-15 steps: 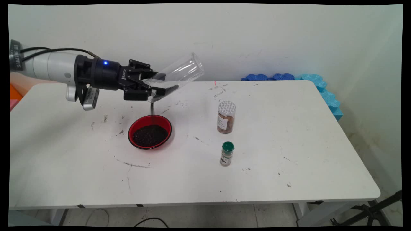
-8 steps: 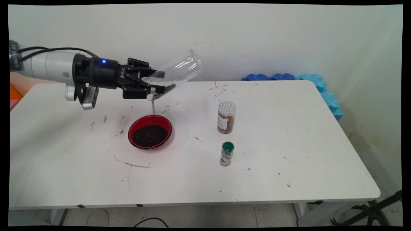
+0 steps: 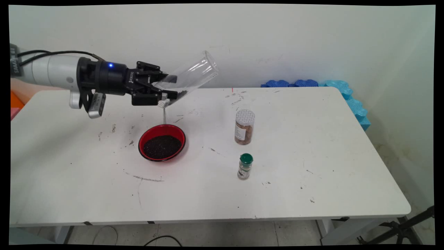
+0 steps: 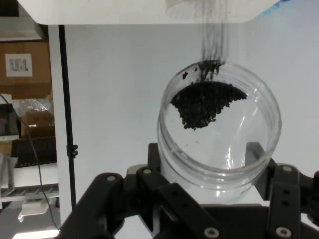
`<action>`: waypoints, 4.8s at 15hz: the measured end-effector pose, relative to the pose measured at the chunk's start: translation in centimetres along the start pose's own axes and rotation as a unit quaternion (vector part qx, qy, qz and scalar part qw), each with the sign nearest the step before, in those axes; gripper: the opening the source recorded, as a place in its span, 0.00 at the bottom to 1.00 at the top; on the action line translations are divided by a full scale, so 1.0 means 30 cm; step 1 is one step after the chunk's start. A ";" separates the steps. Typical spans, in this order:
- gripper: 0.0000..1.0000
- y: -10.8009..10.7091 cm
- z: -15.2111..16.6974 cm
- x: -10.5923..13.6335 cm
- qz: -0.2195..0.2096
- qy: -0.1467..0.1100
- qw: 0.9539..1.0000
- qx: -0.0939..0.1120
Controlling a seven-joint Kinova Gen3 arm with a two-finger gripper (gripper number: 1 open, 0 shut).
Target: Pour the black seasoning powder in the red bowl
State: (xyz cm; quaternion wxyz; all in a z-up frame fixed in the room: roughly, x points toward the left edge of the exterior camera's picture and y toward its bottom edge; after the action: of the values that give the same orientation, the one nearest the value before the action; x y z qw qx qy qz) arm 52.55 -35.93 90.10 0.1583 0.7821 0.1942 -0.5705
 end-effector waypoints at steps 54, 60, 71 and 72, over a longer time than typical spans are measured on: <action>0.00 0.012 0.101 -0.230 0.775 0.001 0.610 0.166; 0.00 0.001 0.123 -0.276 0.862 -0.019 0.475 0.176; 0.00 -0.013 0.171 -0.328 0.959 -0.043 0.208 0.185; 0.00 -0.015 0.175 -0.331 0.965 -0.046 0.181 0.186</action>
State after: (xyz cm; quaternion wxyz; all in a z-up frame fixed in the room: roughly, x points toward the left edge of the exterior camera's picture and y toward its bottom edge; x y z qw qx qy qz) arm 45.25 -39.22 97.99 0.4428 0.3322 -0.8325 -0.0224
